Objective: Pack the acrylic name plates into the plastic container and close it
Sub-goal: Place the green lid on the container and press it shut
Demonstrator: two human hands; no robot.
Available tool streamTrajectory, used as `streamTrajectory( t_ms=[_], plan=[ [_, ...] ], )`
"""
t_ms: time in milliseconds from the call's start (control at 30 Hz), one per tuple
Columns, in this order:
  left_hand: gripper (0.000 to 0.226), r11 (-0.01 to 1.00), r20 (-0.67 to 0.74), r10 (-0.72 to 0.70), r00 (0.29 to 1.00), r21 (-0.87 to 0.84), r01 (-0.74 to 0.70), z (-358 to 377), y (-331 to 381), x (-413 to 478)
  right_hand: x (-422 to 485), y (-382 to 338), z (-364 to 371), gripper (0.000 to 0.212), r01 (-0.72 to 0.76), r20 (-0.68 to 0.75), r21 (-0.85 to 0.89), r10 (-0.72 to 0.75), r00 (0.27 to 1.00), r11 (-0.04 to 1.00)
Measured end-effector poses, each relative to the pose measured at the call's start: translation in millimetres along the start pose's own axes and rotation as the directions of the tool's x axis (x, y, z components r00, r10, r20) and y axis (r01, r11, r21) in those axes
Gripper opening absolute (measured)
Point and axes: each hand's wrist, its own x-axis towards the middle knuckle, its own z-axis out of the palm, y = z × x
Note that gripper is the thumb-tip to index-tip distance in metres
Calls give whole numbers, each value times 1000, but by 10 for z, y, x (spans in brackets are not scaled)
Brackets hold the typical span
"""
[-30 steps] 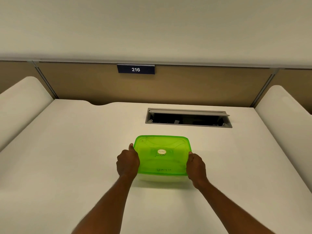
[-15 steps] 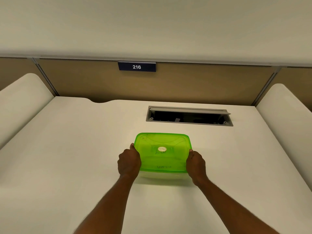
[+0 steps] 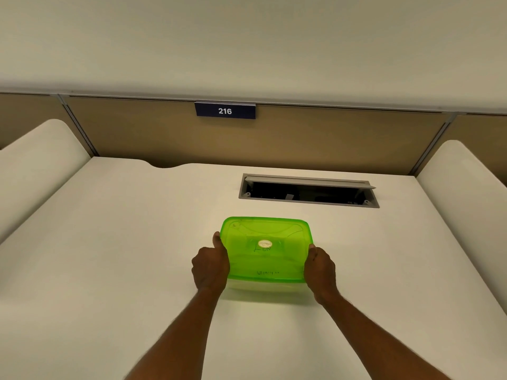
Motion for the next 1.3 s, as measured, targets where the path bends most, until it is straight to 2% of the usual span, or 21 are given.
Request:
streamTrajectory(
  t_ms=[100,367,633,767,867,933,1033,1133,1300],
  plan=[
    [93,1000,21,-17,1000,7,17,38,-45,57,11,-18,-1,41,-1,7,-3,1,1000,1000],
    [72,1000,6,12,1000,19,-12,28,-23,95,33,-33,3,44,-19,26,-6,19,999,1000],
    [73,996,9,31,999,80,-32,91,-47,161,-2,-79,-3,44,-20,20,13,20,1000,1000],
    [66,981,37,88,995,170,-93,71,11,245,7,-47,-12,45,-100,77,44,96,992,994],
    [53,969,74,171,983,171,-181,49,107,392,110,-121,-137,37,-210,181,69,195,964,975],
    [51,953,107,236,966,169,-252,53,196,486,226,-173,-167,50,-232,185,41,220,958,972],
    [61,956,139,232,963,151,-252,108,292,516,376,-251,-138,72,-264,185,-17,263,947,964],
    [70,957,143,207,968,174,-230,196,279,508,422,-287,-89,70,-239,185,-82,250,950,968],
    [64,979,166,170,971,87,-186,234,288,548,481,-224,-38,63,-166,175,-112,184,967,980]
  ],
)
